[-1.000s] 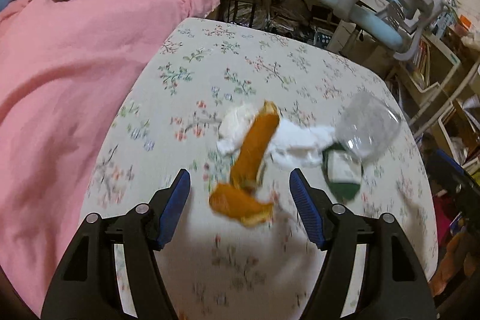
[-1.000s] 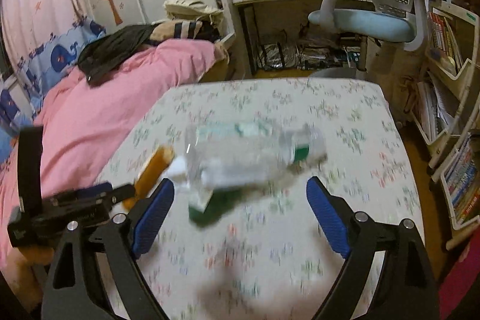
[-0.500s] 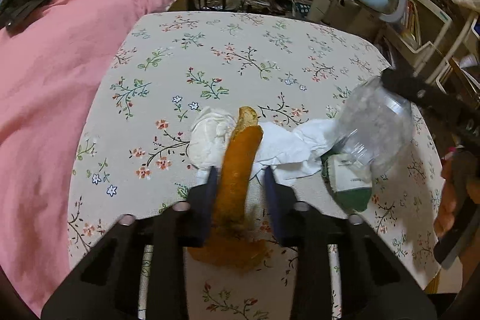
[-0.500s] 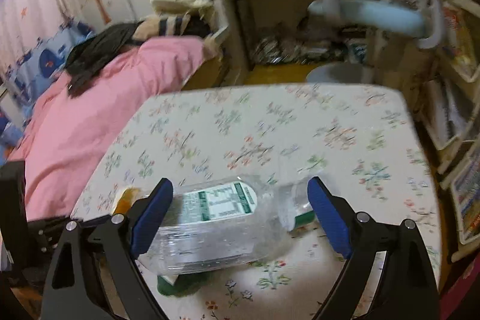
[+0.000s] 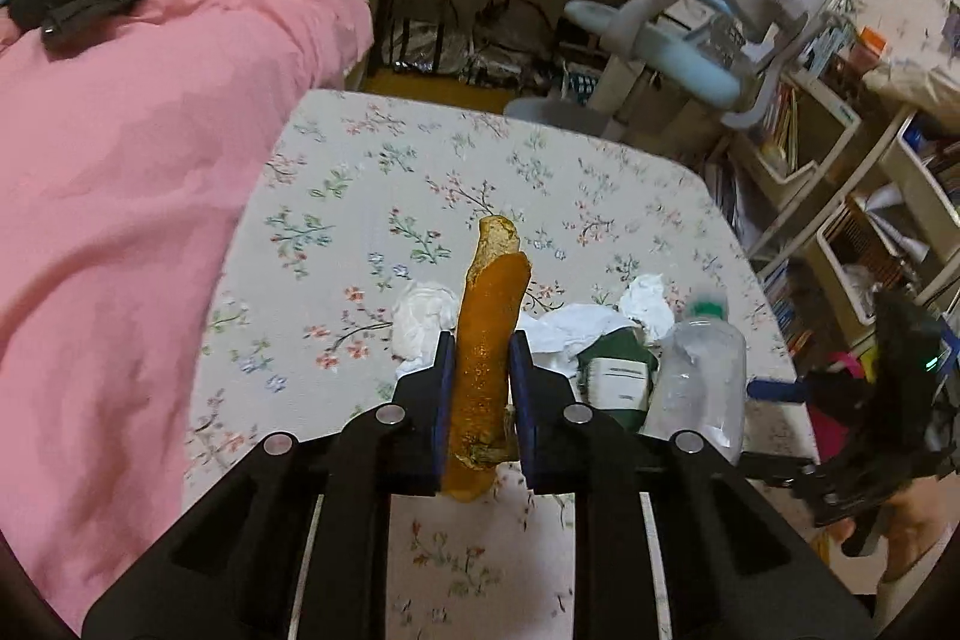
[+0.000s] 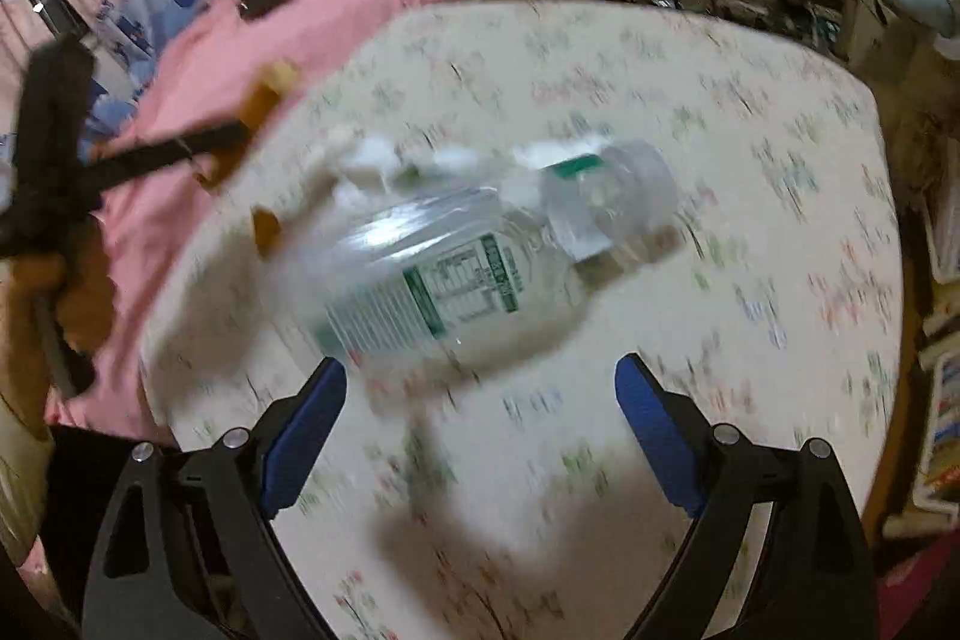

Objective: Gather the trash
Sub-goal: 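Close the right gripper on the clear plastic bottle while the left gripper holds the crust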

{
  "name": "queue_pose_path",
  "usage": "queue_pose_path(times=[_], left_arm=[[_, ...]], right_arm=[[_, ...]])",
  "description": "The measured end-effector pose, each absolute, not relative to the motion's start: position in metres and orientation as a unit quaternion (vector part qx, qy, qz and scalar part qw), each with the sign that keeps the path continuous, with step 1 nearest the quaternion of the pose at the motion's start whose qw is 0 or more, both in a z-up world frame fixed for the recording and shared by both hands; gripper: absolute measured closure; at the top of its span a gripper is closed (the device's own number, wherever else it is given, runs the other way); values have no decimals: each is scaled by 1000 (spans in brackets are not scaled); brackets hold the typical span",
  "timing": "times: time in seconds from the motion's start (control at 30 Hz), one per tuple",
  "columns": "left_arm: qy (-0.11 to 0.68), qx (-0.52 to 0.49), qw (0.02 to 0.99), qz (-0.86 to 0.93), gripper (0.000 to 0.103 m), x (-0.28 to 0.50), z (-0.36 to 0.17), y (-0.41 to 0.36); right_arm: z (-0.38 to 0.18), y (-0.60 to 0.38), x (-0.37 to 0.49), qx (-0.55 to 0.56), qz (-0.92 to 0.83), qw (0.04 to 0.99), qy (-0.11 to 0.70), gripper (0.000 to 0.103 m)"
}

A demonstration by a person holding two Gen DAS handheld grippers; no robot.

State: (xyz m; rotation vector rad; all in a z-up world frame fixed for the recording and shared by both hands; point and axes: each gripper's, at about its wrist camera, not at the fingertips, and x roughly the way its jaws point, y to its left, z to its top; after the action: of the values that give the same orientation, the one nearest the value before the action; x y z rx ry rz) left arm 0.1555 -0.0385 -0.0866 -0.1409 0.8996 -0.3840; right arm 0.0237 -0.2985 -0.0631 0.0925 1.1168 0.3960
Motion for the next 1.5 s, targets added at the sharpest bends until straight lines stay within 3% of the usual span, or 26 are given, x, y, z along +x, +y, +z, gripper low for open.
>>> queue_pose_path(times=[0.33,0.5,0.63,0.8,1.13,1.37,1.5], left_arm=[[470,-82,868,-135,86,121,-104,1],[496,-79,857,-114,86,106,-123,9],[509,-65,851,-113,86,95,-133,4],[521,-45,844,-117,86,96,-143,-6],[524,-23,843,-118,83,106,-148,-15],[526,-36,839,-135,83,100,-145,-15],[525,-42,840,-134,83,94,-141,-13]], right_arm=[[-61,-306,5,146,129,831,522,12],[-79,-325,4,306,63,814,490,11],[-83,-331,8,370,15,812,452,10],[-85,-319,25,353,18,823,446,9],[-78,-286,21,221,167,813,513,10],[-78,-287,-3,147,191,798,553,27],[-74,-294,-12,152,158,804,553,27]])
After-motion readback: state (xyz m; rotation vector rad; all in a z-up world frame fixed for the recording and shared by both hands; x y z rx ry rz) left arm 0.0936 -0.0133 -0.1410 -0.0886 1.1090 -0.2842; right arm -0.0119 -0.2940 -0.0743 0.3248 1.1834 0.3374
